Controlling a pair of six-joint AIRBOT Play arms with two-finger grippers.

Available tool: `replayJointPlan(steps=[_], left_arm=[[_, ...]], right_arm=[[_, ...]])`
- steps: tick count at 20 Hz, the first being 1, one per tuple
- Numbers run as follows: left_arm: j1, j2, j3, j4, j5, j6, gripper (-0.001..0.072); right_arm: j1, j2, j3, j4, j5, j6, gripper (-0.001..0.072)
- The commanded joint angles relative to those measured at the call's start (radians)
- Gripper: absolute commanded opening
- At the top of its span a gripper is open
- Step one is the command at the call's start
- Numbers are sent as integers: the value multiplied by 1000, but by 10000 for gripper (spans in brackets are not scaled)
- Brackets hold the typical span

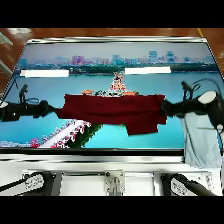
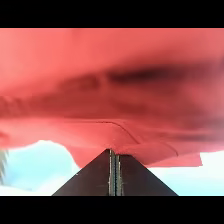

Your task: Fold the shirts.

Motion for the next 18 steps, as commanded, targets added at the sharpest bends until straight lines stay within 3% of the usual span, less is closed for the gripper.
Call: replayJointPlan(steps=[1, 6, 9, 13, 15, 16, 17, 18], left_arm=[[-76, -87, 156, -8, 106, -94, 44], [-100, -272, 321, -12, 106, -159, 44], [-138, -337, 348, -11, 106, -159, 44], [-173, -397, 348, -10, 104, -177, 55], [-171, -400, 348, -8, 86, -199, 230], [-160, -396, 351, -1, 58, -205, 256], [-144, -394, 360, 15, 21, -217, 331], [-122, -394, 377, 53, -33, -251, 333]], right_arm=[[1, -140, 218, 0, -53, 31, 57], [1, -370, 430, -2, -76, 47, 57], [1, -455, 446, -11, -126, 48, 58], [2, -547, 446, -10, -90, 50, 59], [2, -553, 446, -13, -88, 17, 85], [-6, -543, 446, -16, -95, -10, 109], [-18, -528, 446, -20, -97, -28, 397], [-35, -510, 446, -29, -96, -46, 679]])
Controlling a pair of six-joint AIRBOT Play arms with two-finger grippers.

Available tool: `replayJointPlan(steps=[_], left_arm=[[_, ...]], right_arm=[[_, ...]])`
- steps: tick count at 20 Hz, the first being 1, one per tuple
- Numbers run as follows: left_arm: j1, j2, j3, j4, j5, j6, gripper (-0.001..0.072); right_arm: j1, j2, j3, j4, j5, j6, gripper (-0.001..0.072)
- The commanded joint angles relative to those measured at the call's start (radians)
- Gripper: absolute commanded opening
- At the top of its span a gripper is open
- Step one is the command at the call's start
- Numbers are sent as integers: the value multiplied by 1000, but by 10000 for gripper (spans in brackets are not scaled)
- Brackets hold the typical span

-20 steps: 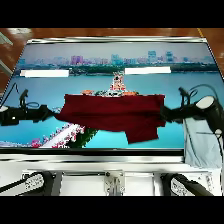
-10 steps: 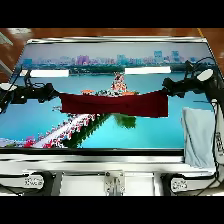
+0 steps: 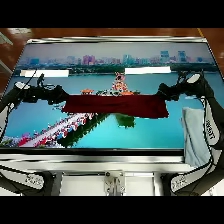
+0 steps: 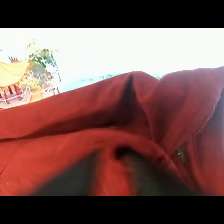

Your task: Fold the shirts.

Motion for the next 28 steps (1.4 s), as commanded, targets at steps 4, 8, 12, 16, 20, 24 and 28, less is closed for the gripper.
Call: replayJointPlan(steps=[4, 8, 12, 16, 20, 24, 28], left_arm=[[96, 14, 106, 275, -283, -162, 331], [98, 90, 119, 349, -310, -179, 328], [62, 176, 119, 345, -330, -160, 326], [1, 233, 119, 345, -336, -161, 326], [-83, 239, 120, 344, -334, -160, 322], [-217, 230, 120, 295, -196, -161, 180], [-429, 162, 120, 153, 69, -161, 47]], right_arm=[[-121, 44, 3, -67, 113, -55, 682], [-163, -18, 2, -69, 277, -86, 682], [-146, -97, 2, 48, 267, -121, 683], [-129, -158, 2, 119, 247, -120, 682], [-114, -167, 2, 143, 233, -132, 62], [-122, -64, 3, 162, 285, -188, 58], [-122, 104, 3, 159, 394, -186, 58]])
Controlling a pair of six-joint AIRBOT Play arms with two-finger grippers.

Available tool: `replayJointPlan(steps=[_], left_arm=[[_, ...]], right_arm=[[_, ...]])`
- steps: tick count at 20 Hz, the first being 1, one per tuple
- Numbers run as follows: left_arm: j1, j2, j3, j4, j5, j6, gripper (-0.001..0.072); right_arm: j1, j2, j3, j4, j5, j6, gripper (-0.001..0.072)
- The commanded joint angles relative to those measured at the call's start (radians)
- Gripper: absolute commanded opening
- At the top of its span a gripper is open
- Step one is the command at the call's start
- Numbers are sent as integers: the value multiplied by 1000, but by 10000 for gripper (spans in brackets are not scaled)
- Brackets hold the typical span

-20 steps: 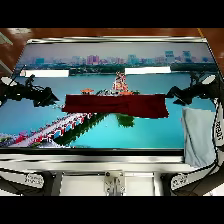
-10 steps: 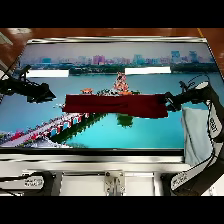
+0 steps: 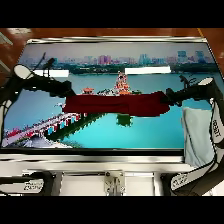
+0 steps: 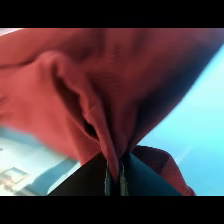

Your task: Fold the shirts.

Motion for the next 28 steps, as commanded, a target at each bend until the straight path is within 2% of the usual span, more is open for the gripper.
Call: replayJointPlan(steps=[1, 5, 7, 11, 13, 17, 19, 21, 24, 26, 28], left_arm=[[-193, -71, 1, -123, 241, 0, 47], [-395, -216, 2, -268, 388, 1, 47], [-479, -258, 2, -332, 470, 35, 46], [-613, -307, 2, -433, 660, 34, 46], [-655, -343, 6, -483, 685, 34, 46], [-692, -453, 114, -635, 655, 39, 46], [-690, -482, 184, -645, 593, 104, 46], [-659, -470, 190, -640, 549, 121, 44], [-549, -427, 188, -487, 429, 119, 43], [-444, -369, 188, -346, 352, 77, 43], [-325, -275, 188, -268, 313, 60, 43]], right_arm=[[-1, 146, 1, 6, 110, -1, 58], [0, 335, 1, 4, 184, 82, 59], [0, 426, 1, 4, 253, 132, 59], [-1, 588, 1, 3, 396, 220, 58], [0, 655, 1, -29, 412, 265, 59], [0, 722, 1, -44, 413, 327, 59], [0, 721, 1, -51, 401, 337, 59], [0, 713, 0, -58, 362, 344, 59], [42, 681, 0, -80, 316, 344, 59], [122, 642, 0, -117, 262, 343, 58], [220, 581, 0, -141, 190, 339, 59]])
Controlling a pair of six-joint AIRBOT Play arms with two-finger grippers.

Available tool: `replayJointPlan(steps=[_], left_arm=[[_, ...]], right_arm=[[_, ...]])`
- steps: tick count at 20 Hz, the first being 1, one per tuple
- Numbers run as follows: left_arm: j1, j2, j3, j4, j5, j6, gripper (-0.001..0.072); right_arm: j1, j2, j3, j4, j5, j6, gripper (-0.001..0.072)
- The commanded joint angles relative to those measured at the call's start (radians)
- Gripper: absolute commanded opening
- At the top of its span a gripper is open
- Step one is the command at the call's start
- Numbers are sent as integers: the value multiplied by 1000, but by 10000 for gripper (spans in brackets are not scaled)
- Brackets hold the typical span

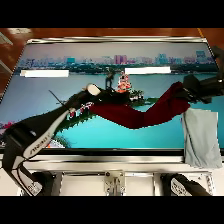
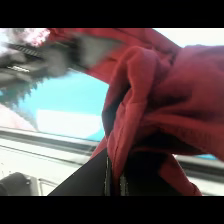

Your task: Fold the shirts.

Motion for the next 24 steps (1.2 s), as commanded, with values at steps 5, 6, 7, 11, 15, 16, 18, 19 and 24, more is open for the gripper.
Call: replayJointPlan(steps=[5, 6, 7, 11, 15, 16, 18, 19, 24], left_arm=[[442, 394, 5, 200, -121, -26, 44], [497, 449, 5, 200, -139, -26, 44], [551, 505, 5, 200, -164, -24, 44], [685, 675, 5, 200, -315, -17, 44], [681, 756, 4, 229, -475, -16, 44], [671, 760, 4, 238, -508, -16, 44], [643, 759, -2, 264, -544, -16, 45], [631, 759, -10, 275, -542, -16, 44], [607, 757, -63, 282, -527, -16, 44]], right_arm=[[397, -292, 0, -31, -389, -7, 59], [454, -342, 0, -12, -451, -9, 59], [510, -398, 0, 14, -516, -11, 58], [663, -611, 0, 180, -729, -11, 59], [689, -723, 0, 523, -875, -85, 542], [674, -719, 0, 593, -899, -116, 541], [626, -689, 0, 658, -883, -176, 541], [590, -663, 0, 647, -830, -208, 541], [341, -511, 0, 93, -366, -153, 542]])
